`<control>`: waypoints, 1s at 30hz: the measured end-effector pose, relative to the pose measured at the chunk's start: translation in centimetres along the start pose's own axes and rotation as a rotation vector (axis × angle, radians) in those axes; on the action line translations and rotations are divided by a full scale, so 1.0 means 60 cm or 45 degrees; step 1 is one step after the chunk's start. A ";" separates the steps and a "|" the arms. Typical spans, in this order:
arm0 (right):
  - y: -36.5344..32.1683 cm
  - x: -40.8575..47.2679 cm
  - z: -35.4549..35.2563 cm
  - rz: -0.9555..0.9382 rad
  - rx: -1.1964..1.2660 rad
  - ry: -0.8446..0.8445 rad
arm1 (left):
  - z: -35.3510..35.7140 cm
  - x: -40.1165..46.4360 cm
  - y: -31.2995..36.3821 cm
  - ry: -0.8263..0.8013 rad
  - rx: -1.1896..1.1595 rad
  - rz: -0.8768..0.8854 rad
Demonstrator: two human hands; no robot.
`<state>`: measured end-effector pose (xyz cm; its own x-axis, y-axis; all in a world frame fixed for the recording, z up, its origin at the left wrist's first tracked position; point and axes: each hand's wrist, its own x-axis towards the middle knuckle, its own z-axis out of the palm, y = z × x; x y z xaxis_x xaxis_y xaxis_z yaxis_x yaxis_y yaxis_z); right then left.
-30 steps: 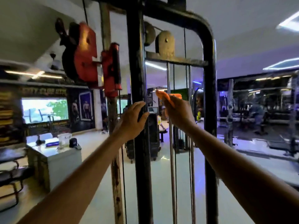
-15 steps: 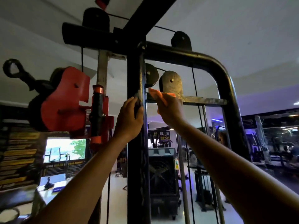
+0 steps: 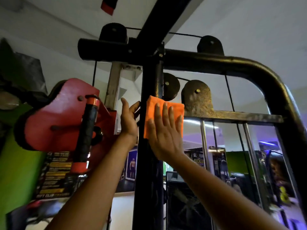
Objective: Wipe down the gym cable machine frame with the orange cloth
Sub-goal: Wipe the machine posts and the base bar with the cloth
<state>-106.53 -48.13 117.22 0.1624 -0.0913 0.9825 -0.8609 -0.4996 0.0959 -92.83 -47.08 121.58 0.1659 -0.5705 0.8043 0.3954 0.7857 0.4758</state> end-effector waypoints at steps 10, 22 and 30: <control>-0.017 0.090 0.004 0.025 0.044 0.046 | -0.006 0.013 -0.012 -0.100 -0.046 0.059; -0.020 0.115 0.006 0.043 0.047 0.040 | -0.012 0.003 -0.029 -0.173 -0.145 0.047; -0.018 0.040 0.011 -0.013 0.071 0.001 | -0.016 -0.001 -0.032 -0.141 -0.173 0.037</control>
<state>-104.86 -48.39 119.38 0.1709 -0.0854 0.9816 -0.8312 -0.5475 0.0970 -92.71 -48.80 120.28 0.0817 -0.5122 0.8550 0.5115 0.7578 0.4051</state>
